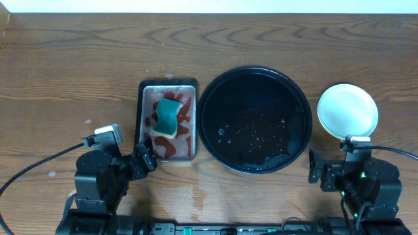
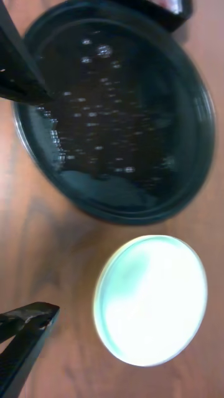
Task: Clean dirty plates on tray and stack at the side
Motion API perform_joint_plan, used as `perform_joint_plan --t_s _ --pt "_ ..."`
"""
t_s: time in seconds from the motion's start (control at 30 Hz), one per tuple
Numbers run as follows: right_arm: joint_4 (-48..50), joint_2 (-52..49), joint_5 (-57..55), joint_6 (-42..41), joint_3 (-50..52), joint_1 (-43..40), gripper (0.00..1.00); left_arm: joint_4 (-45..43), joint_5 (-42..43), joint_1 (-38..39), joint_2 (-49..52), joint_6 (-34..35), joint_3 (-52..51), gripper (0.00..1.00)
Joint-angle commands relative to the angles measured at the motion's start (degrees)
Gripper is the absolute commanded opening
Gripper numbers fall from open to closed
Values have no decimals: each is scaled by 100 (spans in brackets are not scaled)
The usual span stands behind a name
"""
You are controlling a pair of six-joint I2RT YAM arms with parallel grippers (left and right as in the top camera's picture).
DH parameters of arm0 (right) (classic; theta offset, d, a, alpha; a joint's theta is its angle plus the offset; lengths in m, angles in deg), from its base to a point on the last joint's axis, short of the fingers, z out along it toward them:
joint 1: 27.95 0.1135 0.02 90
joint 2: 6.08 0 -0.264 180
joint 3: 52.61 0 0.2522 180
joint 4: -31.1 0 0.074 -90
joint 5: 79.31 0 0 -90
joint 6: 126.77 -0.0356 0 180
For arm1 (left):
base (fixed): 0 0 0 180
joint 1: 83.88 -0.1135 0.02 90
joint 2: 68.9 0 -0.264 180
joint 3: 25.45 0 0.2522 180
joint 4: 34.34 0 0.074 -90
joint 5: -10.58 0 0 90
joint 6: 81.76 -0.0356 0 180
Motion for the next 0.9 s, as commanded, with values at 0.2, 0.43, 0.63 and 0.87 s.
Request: perform_joint_plan --t_s 0.2,0.43,0.63,0.87 --pt "-758 20 -33 -57 50 50 99 -4 9 -9 0 11 -46 90" --pt "-826 20 -33 -57 50 50 99 -4 9 -9 0 11 -46 90" --pt "-452 120 -170 2 79 57 99 -4 9 -9 0 9 -46 90" --pt "1196 815 -157 136 758 66 99 -4 9 -9 0 11 -46 90"
